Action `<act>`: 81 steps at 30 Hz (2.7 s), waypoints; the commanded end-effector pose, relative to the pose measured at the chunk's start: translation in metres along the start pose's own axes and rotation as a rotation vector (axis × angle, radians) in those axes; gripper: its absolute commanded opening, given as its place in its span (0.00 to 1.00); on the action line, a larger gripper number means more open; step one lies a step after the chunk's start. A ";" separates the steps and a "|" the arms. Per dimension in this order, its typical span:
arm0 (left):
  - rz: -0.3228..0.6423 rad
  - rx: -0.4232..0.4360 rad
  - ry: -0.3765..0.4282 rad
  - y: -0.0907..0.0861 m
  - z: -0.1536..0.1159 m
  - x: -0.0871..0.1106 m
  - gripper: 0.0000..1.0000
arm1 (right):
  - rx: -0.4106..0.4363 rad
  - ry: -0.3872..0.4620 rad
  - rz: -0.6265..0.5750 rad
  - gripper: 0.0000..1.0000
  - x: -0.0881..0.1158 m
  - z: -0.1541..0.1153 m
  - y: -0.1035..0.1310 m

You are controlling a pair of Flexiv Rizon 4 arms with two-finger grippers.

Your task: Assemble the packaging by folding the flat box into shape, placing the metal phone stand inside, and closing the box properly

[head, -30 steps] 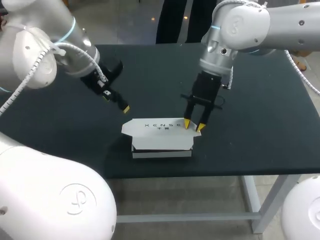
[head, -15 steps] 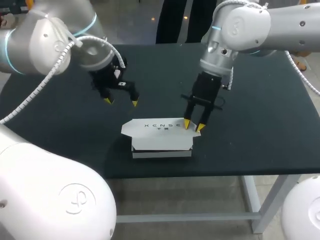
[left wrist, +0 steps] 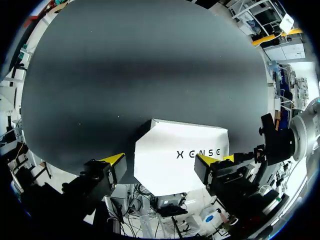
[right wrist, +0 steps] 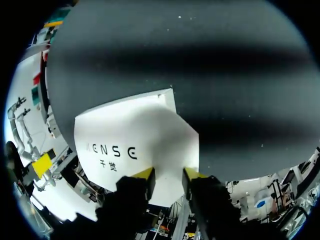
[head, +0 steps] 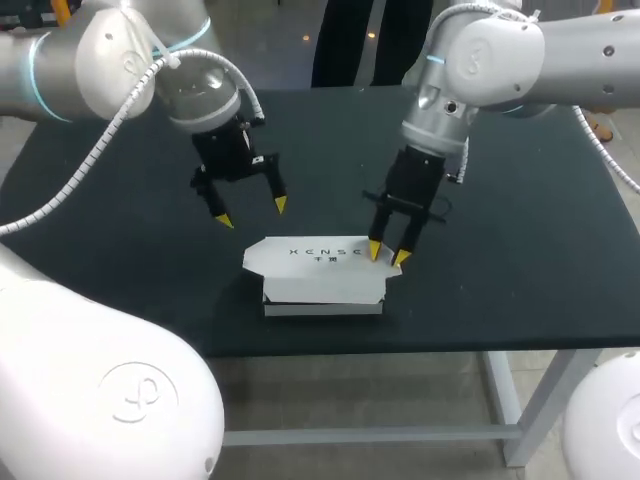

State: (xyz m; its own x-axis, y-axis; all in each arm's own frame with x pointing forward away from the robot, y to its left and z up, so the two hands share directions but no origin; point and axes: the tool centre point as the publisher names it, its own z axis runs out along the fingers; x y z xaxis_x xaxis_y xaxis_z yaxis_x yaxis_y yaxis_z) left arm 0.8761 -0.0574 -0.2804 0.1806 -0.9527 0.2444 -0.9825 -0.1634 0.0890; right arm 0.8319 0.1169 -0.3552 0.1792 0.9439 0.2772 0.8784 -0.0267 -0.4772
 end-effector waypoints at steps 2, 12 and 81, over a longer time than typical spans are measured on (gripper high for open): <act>-0.031 -0.041 0.025 0.001 0.011 -0.003 0.92 | 0.002 0.005 -0.001 0.40 -0.001 0.003 0.000; -0.015 -0.070 0.016 0.015 0.029 0.002 0.50 | -0.001 0.013 0.000 0.40 -0.003 0.004 0.000; -0.041 -0.092 -0.046 0.041 0.067 -0.007 0.51 | -0.109 0.113 -0.048 0.45 -0.007 0.008 -0.007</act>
State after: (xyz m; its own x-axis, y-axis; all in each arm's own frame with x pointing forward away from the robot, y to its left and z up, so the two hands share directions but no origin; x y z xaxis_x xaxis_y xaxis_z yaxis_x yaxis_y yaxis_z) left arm 0.8319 -0.0739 -0.3441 0.2161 -0.9557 0.2001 -0.9656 -0.1789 0.1884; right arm 0.8208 0.1133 -0.3599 0.1802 0.9029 0.3902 0.9292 -0.0261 -0.3686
